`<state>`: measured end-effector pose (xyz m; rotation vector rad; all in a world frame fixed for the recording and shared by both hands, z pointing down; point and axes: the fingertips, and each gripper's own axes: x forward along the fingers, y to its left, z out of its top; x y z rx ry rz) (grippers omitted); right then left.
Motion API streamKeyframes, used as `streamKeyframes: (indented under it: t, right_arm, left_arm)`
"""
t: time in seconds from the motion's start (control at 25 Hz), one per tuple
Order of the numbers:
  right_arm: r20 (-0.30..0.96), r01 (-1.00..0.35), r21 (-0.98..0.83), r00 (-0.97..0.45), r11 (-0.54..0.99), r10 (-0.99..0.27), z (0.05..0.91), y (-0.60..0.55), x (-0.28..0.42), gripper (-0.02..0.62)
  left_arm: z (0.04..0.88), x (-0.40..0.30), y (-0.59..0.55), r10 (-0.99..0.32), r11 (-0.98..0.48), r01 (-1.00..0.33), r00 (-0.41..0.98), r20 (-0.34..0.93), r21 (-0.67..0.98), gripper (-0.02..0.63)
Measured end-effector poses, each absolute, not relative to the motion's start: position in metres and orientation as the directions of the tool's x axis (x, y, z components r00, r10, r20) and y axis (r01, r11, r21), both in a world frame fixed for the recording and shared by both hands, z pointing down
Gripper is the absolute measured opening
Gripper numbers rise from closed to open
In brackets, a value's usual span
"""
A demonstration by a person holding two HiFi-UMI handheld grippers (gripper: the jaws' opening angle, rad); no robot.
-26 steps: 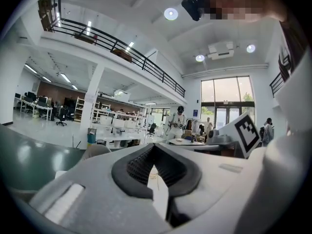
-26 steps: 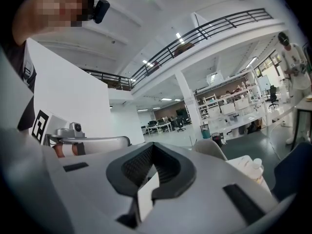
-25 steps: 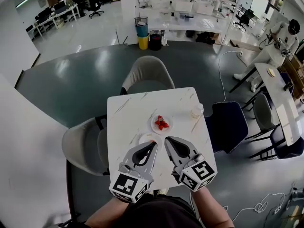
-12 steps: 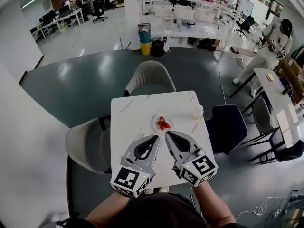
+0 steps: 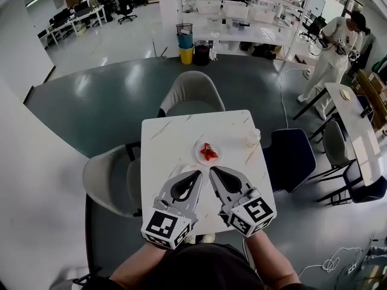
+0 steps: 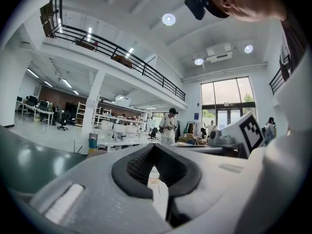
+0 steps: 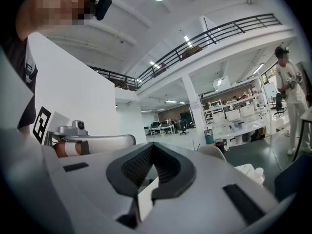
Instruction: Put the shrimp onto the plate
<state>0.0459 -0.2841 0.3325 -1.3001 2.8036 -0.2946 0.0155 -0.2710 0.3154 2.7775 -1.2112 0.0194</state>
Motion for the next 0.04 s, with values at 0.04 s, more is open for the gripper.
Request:
streamKeyframes:
  t: [0.04]
  right_arm:
    - [0.047,-0.753,-0.188,-0.649,0.631,-0.760,0.3332,-0.2850,0.0457,0.002]
  left_arm:
    - [0.3162,0.0154,-0.2720,-0.730,-0.675,-0.731,0.681,0.058,0.099,0.008]
